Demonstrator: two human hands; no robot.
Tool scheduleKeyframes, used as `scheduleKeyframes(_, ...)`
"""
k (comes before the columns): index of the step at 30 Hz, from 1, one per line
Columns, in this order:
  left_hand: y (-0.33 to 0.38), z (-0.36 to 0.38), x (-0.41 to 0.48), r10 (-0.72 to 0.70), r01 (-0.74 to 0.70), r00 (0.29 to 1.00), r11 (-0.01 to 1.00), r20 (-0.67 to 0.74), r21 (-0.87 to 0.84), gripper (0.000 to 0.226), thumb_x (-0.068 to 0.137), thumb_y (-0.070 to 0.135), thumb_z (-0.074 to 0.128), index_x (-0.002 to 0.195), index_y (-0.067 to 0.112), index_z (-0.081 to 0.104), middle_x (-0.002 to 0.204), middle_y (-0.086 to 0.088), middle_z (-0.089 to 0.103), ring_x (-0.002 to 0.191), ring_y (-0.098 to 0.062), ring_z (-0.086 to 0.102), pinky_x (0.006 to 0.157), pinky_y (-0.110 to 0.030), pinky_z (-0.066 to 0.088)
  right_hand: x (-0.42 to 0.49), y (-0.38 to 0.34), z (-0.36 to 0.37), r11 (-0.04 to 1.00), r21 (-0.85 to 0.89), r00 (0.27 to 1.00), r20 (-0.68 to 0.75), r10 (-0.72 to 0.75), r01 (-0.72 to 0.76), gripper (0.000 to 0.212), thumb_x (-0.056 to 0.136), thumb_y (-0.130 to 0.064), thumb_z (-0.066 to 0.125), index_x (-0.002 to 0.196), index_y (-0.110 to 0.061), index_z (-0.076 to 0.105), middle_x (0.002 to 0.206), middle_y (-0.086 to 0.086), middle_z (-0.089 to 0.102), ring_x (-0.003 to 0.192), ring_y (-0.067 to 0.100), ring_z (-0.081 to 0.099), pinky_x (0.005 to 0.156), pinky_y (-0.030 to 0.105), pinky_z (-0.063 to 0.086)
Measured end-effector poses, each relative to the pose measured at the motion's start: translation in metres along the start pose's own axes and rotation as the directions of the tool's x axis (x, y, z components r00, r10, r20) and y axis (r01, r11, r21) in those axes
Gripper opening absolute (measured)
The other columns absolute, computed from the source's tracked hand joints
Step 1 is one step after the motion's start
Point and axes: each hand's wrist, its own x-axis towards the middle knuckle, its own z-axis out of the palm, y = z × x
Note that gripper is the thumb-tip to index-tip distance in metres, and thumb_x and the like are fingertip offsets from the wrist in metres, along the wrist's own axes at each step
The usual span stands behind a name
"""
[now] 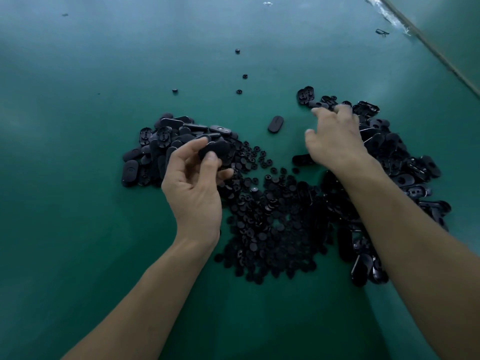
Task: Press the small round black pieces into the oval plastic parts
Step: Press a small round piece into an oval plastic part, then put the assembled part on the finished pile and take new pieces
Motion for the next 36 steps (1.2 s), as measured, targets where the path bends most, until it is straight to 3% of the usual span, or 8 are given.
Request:
scheduleKeyframes(3, 0.002, 0.001, 0.001, -0.042, 0.035, 0.994, 0.997, -0.1, -0.07, 0.021, 0.099, -0.003, 0.056, 0.115, 0.011, 0.061, 0.093, 0.003, 0.063, 0.084, -0.007, 0.066, 0.075, -0.025, 0.058, 0.006, 0.002, 0.002, 0.991, -0.117, 0.996, 0.055, 0.071, -0.064, 0.045, 0.102, -0.024, 0.041, 0.144, -0.008, 0.043, 0.152, 0.023, 0.029, 0.138, 0.04, 0.025, 0.112, 0.046, 0.028)
scheduleKeyframes(7, 0.003, 0.003, 0.001, -0.088, 0.076, 0.988, 0.992, -0.13, -0.1, 0.036, 0.098, -0.006, 0.056, 0.132, 0.006, 0.052, 0.104, -0.004, 0.06, 0.094, -0.008, 0.065, 0.082, -0.025, 0.058, 0.005, 0.003, 0.007, 0.981, -0.19, 0.997, -0.058, -0.048, 0.036, 0.034, 0.102, -0.021, 0.042, 0.127, -0.005, 0.059, 0.131, 0.023, 0.053, 0.122, 0.041, 0.043, 0.102, 0.044, 0.038)
scheduleKeyframes(13, 0.004, 0.004, 0.0, -0.103, 0.096, 0.985, 0.994, -0.136, -0.053, 0.062, 0.096, -0.009, 0.058, 0.151, 0.009, 0.034, 0.139, -0.015, 0.045, 0.116, -0.012, 0.06, 0.089, -0.023, 0.056, -0.006, 0.005, 0.014, 0.989, -0.001, 0.967, -0.209, -0.145, 0.148, 0.029, 0.1, -0.006, 0.05, 0.122, -0.013, 0.068, 0.124, 0.014, 0.062, 0.116, 0.033, 0.056, 0.098, 0.041, 0.049)
scheduleKeyframes(19, 0.001, 0.003, -0.003, -0.027, 0.029, 0.997, 0.999, -0.074, 0.028, 0.063, 0.096, -0.008, 0.059, 0.149, 0.018, 0.038, 0.149, 0.0, 0.036, 0.115, -0.009, 0.061, 0.089, -0.027, 0.058, -0.015, 0.0, 0.011, 0.939, 0.253, 0.947, -0.279, -0.162, 0.235, 0.027, 0.098, -0.003, 0.054, 0.113, -0.015, 0.072, 0.105, 0.001, 0.072, 0.094, 0.013, 0.067, 0.091, 0.027, 0.055)
scheduleKeyframes(23, 0.001, 0.002, -0.003, 0.058, -0.062, 0.998, 0.986, 0.036, 0.153, 0.034, 0.095, -0.003, 0.062, 0.113, 0.025, 0.062, 0.137, -0.015, 0.048, 0.09, -0.003, 0.065, 0.075, -0.025, 0.059, -0.03, -0.008, 0.005, 0.686, 0.712, 0.988, -0.075, -0.138, 0.15, 0.019, 0.096, -0.012, 0.063, 0.109, -0.026, 0.062, 0.082, -0.004, 0.071, 0.071, 0.007, 0.069, 0.062, 0.02, 0.052)
scheduleKeyframes(26, -0.001, 0.001, -0.004, 0.057, -0.07, 0.996, 0.981, 0.076, 0.182, 0.019, 0.095, 0.006, 0.066, 0.11, 0.018, 0.067, 0.106, 0.003, 0.069, 0.075, -0.004, 0.067, 0.07, -0.028, 0.06, -0.043, -0.015, 0.003, 0.509, 0.854, 0.951, 0.062, -0.304, 0.107, 0.015, 0.094, -0.006, 0.066, 0.107, -0.015, 0.065, 0.086, 0.002, 0.075, 0.07, 0.009, 0.07, 0.058, 0.019, 0.051)
scheduleKeyframes(30, 0.001, 0.001, -0.006, 0.031, -0.055, 0.987, 0.987, 0.156, 0.153, 0.016, 0.094, 0.012, 0.069, 0.108, 0.019, 0.07, 0.088, 0.006, 0.072, 0.079, -0.011, 0.07, 0.068, -0.027, 0.06, -0.055, -0.026, 0.009, 0.487, 0.849, 0.88, 0.056, -0.471, 0.207, 0.02, 0.09, -0.002, 0.069, 0.094, -0.021, 0.075, 0.083, -0.004, 0.075, 0.072, 0.006, 0.066, 0.068, 0.016, 0.051)
scheduleKeyframes(36, 0.003, 0.001, -0.007, 0.025, -0.058, 0.987, 0.978, 0.16, 0.201, 0.009, 0.095, 0.011, 0.069, 0.101, 0.017, 0.072, 0.086, 0.0, 0.075, 0.078, -0.017, 0.073, 0.07, -0.025, 0.058, -0.059, -0.029, 0.013, 0.494, 0.838, 0.87, 0.047, -0.491, 0.234, 0.026, 0.091, -0.003, 0.069, 0.098, -0.027, 0.074, 0.082, -0.007, 0.074, 0.075, 0.002, 0.066, 0.07, 0.013, 0.048)
